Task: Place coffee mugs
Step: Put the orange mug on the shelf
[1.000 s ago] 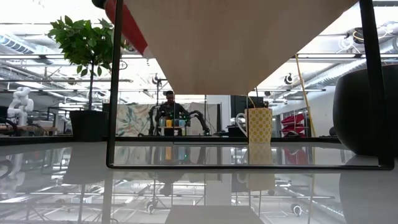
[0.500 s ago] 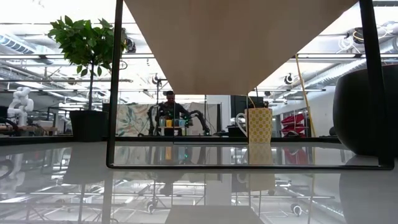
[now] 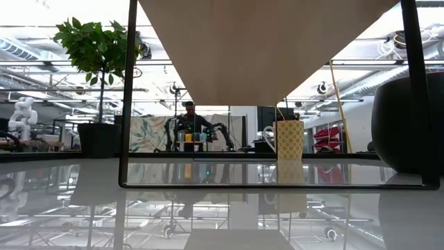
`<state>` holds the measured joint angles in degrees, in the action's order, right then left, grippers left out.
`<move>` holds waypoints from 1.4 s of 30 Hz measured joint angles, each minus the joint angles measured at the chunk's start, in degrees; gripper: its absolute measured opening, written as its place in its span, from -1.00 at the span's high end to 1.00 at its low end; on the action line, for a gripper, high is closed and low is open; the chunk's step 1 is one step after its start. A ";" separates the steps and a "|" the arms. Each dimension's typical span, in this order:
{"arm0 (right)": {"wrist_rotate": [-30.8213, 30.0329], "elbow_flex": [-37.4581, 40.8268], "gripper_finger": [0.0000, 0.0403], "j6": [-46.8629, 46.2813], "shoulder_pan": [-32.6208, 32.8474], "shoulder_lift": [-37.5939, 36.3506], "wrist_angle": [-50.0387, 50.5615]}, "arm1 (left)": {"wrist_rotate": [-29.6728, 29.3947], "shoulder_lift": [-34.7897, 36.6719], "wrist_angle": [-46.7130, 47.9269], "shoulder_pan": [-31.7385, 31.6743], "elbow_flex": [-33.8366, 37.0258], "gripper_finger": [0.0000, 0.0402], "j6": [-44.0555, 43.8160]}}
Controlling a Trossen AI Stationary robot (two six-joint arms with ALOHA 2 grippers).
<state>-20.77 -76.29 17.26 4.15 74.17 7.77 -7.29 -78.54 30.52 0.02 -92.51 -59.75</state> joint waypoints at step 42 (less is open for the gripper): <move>7.78 0.09 -0.99 6.53 -3.65 5.16 1.20 | -0.72 -2.75 1.64 0.87 0.04 0.87 -0.40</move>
<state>-12.99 -76.20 23.78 0.50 79.33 8.97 -8.01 -81.30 32.15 0.89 -92.47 -60.14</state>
